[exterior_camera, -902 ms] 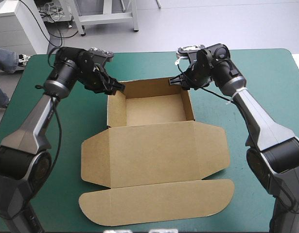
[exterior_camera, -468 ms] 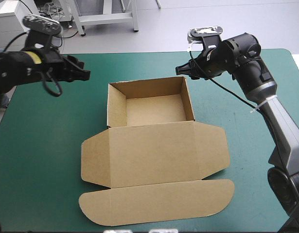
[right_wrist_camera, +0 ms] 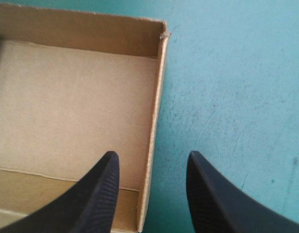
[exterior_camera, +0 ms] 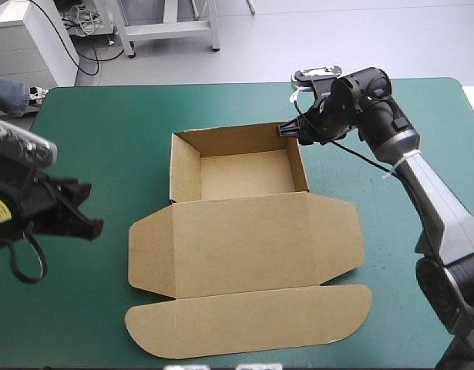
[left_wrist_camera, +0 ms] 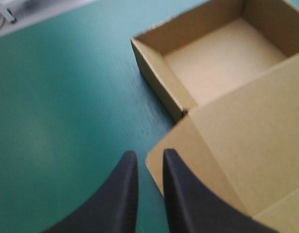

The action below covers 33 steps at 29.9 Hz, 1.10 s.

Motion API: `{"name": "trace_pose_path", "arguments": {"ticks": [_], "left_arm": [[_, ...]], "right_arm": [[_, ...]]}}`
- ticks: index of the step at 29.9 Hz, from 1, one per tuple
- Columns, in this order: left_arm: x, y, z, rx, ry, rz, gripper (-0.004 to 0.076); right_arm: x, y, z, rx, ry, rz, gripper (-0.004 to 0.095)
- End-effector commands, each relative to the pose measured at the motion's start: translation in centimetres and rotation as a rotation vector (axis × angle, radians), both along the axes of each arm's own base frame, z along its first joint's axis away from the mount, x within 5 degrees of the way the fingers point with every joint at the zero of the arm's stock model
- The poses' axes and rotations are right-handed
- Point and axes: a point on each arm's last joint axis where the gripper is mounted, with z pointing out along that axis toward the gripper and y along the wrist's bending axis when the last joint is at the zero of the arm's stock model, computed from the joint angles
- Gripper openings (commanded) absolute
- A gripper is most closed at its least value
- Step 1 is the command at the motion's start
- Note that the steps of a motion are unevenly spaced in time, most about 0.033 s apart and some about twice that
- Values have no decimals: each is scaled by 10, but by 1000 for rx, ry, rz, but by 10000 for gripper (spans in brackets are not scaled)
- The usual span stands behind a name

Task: Fold the box

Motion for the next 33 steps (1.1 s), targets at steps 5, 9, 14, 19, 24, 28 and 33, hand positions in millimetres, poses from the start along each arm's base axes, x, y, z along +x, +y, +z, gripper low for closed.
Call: {"name": "trace_pose_path", "arguments": {"ticks": [5, 9, 14, 19, 24, 28, 33], "left_arm": [[-48, 13, -87, -46, 15, 13, -6], [-71, 21, -129, -109, -26, 50, -8], [-96, 28, -158, -157, -108, 59, -8], [-109, 33, -166, -186, -166, 61, -8], [-107, 33, -169, -182, -171, 64, -8], [-104, 32, -177, -177, -150, 64, -8], [-104, 32, -177, -177, -152, 64, -8]], "right_arm": [[22, 5, -27, -28, 23, -1, 417], [37, 11, -57, -62, 87, 15, 416], [47, 16, -81, -77, 141, 16, 413], [49, 17, -86, -81, 146, 15, 219], [53, 11, -86, -145, 114, 14, -21], [60, -13, -85, -247, 92, -31, -22], [76, -76, -85, -273, 104, -149, -22]]}}
